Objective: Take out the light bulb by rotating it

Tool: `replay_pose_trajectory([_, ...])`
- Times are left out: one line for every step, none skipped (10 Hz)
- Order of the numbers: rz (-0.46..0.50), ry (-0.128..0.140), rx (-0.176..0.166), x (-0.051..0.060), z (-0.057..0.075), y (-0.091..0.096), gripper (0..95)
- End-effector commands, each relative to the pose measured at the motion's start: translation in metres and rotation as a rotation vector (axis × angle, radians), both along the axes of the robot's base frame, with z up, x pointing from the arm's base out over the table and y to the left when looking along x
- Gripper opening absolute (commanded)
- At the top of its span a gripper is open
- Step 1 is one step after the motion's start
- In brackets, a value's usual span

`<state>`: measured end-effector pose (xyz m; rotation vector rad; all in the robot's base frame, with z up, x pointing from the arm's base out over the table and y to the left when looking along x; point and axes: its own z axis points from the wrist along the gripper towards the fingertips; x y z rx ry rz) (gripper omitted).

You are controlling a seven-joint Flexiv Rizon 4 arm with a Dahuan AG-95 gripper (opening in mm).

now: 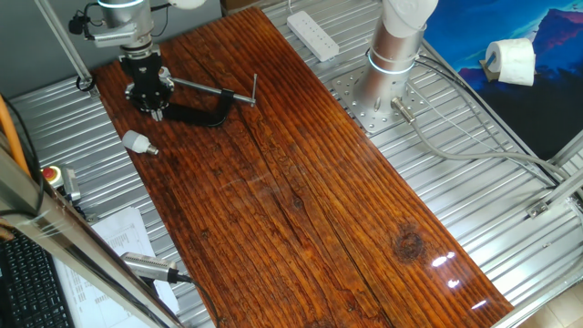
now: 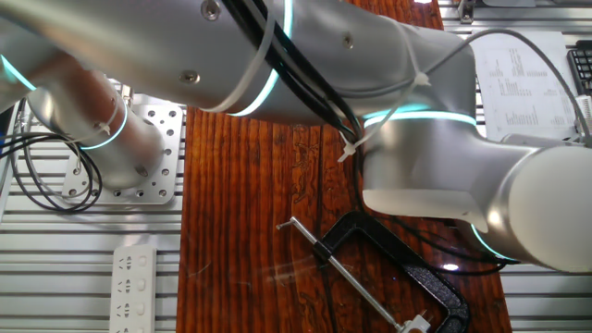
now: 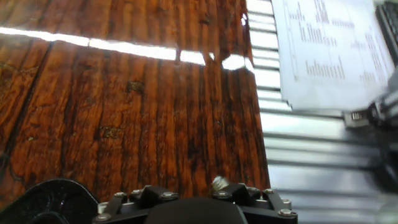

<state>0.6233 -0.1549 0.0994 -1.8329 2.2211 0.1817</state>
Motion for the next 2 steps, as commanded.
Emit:
replay_pose_trajectory([0.004,-0.002,-0.009,-0.0006,-0.0002,-0.0002,0.0])
replay_pose_trajectory([0.007,-0.003,-0.008,-0.0009,-0.0014,-0.0003,0.0])
